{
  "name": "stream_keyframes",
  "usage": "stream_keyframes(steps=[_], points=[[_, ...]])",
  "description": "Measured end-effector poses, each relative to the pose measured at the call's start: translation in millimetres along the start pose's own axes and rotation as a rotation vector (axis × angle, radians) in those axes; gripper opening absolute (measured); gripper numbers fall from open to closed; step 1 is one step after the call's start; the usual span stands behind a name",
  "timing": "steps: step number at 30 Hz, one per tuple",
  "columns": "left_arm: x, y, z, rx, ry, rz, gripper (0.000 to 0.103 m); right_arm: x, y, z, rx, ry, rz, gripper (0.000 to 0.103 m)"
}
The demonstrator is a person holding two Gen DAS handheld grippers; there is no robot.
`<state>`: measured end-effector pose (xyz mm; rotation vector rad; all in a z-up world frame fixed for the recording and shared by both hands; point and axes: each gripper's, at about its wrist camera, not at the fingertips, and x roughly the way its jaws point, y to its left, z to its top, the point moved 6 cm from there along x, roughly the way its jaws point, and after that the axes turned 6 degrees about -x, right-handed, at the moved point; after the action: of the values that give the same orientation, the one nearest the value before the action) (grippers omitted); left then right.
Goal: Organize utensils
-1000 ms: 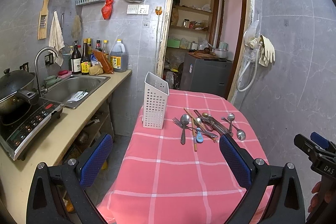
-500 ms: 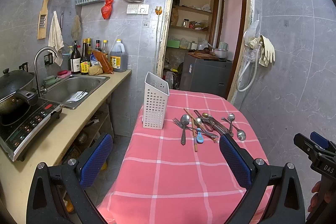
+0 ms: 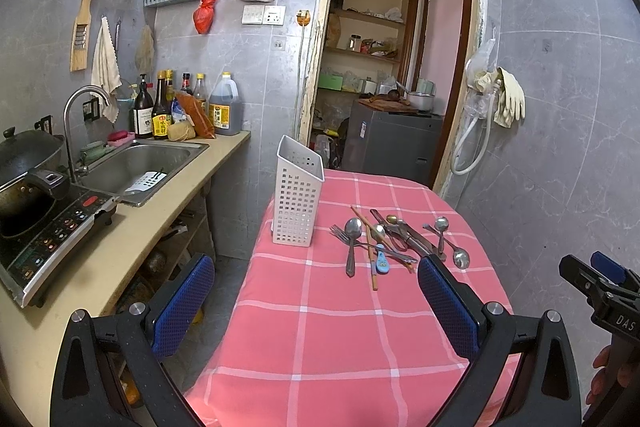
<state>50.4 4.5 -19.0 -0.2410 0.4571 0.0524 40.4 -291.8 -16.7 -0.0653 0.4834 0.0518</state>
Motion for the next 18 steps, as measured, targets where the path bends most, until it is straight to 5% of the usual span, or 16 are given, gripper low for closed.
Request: stream_keyframes(steps=[18], points=[[9.5,1.5,4.7,-0.001,0.005,-0.003,0.103,16.3,1.5,-1.9,-0.001,0.009,-0.009,0.102]])
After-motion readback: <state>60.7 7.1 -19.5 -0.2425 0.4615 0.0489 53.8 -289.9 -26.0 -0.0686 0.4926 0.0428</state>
